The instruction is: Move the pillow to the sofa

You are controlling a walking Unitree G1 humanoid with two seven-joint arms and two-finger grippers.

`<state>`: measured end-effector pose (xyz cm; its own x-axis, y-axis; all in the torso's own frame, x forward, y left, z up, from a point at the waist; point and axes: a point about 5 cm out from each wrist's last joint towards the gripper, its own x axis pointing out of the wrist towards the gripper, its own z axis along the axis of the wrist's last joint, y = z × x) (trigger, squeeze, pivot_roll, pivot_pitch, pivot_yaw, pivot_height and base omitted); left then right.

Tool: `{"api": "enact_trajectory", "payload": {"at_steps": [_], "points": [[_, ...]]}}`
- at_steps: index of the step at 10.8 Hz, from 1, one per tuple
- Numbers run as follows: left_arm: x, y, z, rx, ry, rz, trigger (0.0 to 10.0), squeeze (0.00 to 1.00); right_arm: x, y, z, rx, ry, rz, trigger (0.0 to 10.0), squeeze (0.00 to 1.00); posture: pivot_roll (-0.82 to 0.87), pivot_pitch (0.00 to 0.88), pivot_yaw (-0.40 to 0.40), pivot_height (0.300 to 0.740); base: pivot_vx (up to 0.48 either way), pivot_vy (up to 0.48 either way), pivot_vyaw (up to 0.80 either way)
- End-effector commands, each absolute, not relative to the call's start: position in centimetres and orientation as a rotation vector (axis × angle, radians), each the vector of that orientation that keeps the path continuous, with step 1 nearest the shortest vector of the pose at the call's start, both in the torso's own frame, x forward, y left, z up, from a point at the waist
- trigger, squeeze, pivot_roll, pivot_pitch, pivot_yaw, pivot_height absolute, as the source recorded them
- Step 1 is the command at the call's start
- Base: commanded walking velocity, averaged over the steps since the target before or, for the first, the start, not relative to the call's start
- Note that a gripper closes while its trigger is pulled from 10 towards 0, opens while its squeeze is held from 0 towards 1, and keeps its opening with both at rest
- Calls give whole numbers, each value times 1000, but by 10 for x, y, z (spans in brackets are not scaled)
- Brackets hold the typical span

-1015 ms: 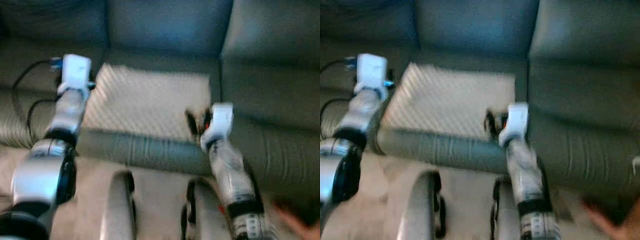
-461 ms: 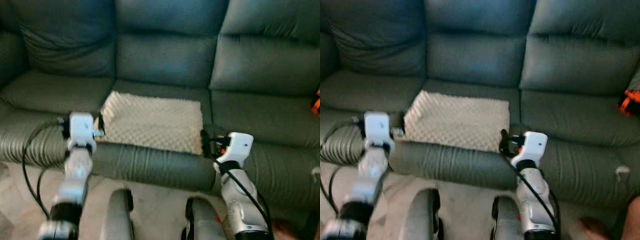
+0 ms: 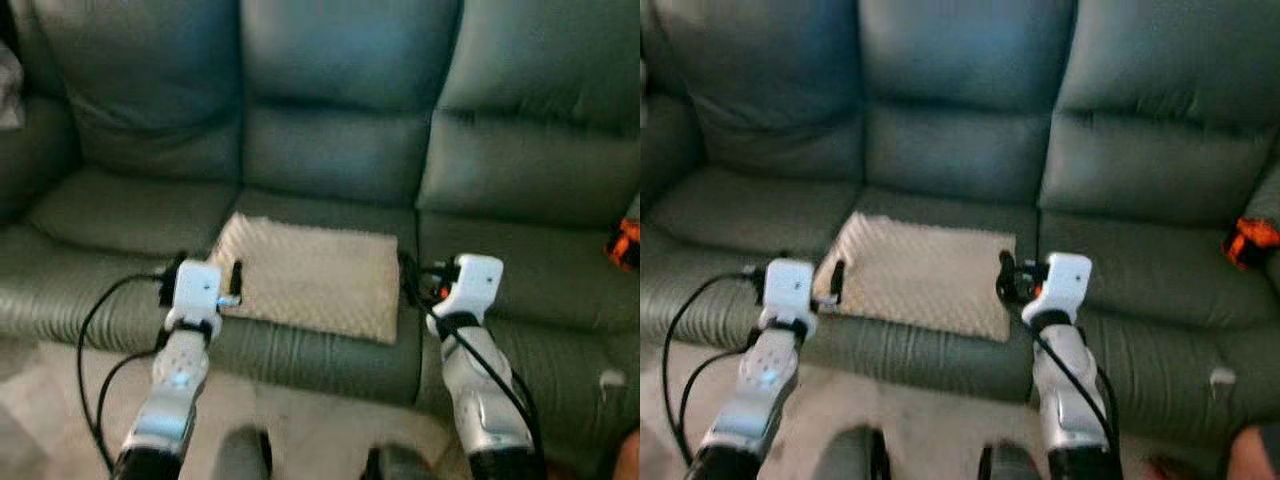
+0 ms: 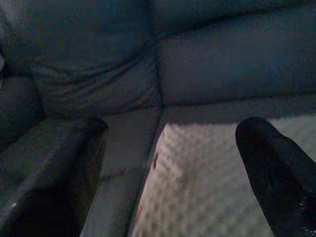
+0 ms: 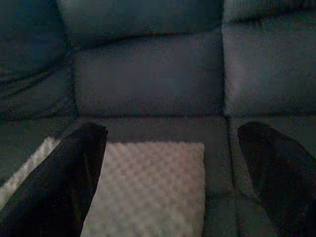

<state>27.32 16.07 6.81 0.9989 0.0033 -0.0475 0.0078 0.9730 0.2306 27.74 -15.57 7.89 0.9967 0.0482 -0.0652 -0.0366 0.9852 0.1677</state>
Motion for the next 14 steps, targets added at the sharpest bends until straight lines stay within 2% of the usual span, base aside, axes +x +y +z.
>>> {"api": "enact_trajectory", "payload": {"at_steps": [1,3,7,8,12,14], "points": [[280,154,73,245,39,-34,10000,0,281,-157,78,168,72,37,10000,0,-25,0,6,740,0,0,0],[300,145,88,253,2,-42,10000,0,292,-156,86,146,47,62,10000,0,-29,0,2,740,0,0,0],[296,142,96,220,-24,4,10000,0,297,-152,89,135,40,83,10000,0,-22,0,12,740,0,0,0],[294,141,94,203,-14,16,10000,0,294,-145,89,67,35,136,10000,0,-23,0,1,740,0,0,800],[277,138,73,173,87,20,10000,0,285,-150,78,61,72,159,10000,0,-29,0,-14,740,0,0,800],[279,137,75,137,93,-13,10000,0,284,-151,77,57,77,160,10000,0,-31,0,-12,740,0,0,800]]}}
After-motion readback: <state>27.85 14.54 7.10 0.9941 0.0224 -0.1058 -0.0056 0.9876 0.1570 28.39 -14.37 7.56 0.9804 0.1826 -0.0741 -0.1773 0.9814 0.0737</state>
